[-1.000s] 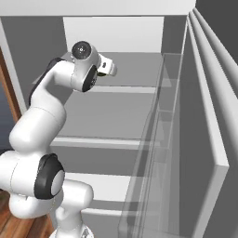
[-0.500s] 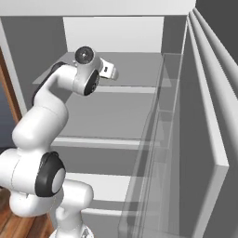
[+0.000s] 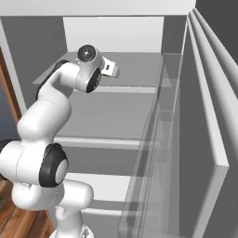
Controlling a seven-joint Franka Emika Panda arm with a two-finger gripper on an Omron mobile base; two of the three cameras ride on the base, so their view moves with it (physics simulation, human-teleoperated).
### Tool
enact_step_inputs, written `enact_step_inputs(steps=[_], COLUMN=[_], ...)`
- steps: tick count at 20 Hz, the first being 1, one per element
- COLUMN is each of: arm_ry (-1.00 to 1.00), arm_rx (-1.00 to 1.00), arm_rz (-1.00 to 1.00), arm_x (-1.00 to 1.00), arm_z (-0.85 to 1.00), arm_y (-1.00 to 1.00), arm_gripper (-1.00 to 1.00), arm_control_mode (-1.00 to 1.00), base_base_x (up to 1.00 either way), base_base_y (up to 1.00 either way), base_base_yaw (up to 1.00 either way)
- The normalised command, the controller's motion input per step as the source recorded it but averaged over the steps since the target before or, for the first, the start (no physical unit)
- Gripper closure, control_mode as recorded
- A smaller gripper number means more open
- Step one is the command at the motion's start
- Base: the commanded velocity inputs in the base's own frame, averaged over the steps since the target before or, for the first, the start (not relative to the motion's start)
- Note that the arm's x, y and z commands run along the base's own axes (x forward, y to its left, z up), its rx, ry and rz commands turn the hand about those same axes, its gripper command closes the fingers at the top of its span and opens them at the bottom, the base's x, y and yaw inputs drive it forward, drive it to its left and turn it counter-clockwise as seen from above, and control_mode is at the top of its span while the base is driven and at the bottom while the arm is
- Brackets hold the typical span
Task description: There is a bowl on the dining counter. Grab a lemon wedge from the fridge and place it in the bowl. Then get the liquor bottle and glass cup from the cabinet and place them next to the bowl.
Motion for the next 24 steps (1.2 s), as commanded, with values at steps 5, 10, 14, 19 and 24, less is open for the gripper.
enact_step_inputs(steps=[5,10,14,19,24], arm_ry=[0.02,0.03,0.1,0.11,0.03], arm_rx=[0.0,0.0,0.0,0.0,0.0], arm_rz=[0.0,0.0,0.0,0.0,0.0], arm_x=[0.36,0.19,0.05,0.05,0.0], arm_z=[-0.07,-0.19,-0.38,-0.51,-0.33], arm_y=[0.0,0.0,0.03,0.05,0.05], arm_gripper=[-1.0,-1.0,1.0,1.0,1.0], arm_control_mode=[-1.0,-1.0,-1.0,-1.0,-1.0], base_base_x=[0.0,0.0,0.0,0.0,0.0], base_base_y=[0.0,0.0,0.0,0.0,0.0], base_base_yaw=[0.0,0.0,0.0,0.0,0.0])
